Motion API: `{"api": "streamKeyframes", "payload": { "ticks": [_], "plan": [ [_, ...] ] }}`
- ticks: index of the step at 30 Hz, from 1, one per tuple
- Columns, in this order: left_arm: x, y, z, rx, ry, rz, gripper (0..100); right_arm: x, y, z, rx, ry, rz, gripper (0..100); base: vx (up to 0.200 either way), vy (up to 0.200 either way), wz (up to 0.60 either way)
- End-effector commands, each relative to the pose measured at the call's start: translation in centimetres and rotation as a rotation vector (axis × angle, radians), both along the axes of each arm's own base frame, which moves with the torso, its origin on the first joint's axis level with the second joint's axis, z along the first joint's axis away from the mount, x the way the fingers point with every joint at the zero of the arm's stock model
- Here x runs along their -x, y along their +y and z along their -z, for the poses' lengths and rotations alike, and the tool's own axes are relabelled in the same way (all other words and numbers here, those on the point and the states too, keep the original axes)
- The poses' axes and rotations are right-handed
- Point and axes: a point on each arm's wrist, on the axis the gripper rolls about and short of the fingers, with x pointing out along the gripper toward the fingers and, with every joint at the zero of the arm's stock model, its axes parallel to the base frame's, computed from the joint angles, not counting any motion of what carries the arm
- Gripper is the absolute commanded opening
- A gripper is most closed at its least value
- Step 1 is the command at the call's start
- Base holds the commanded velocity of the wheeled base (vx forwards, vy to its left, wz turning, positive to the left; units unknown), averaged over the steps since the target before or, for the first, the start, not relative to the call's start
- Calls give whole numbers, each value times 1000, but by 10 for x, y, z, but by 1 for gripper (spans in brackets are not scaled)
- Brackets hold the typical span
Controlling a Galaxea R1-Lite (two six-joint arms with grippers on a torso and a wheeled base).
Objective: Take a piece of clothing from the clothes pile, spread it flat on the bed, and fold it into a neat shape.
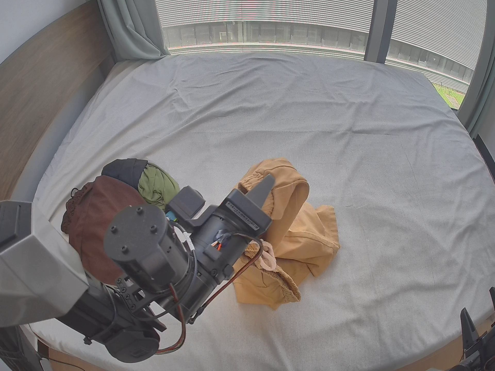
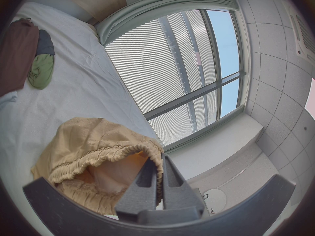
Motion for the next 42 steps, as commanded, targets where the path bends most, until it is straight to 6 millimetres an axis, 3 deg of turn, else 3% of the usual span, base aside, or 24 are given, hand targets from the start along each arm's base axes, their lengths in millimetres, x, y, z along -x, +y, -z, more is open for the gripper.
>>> {"api": "streamKeyframes", "payload": {
  "ticks": [1,16,25,42],
  "plan": [
    [5,14,1,-39,1,-19,0,0,0,5,1,4,-1,100,0,0,0],
    [-29,51,16,-271,-92,-85,0,0,0,5,1,6,1,100,0,0,0],
    [-38,59,19,-314,-107,-109,0,0,0,5,1,4,1,100,0,0,0],
    [-87,104,47,-670,-267,-157,0,0,0,5,1,4,1,100,0,0,0]
  ]
}}
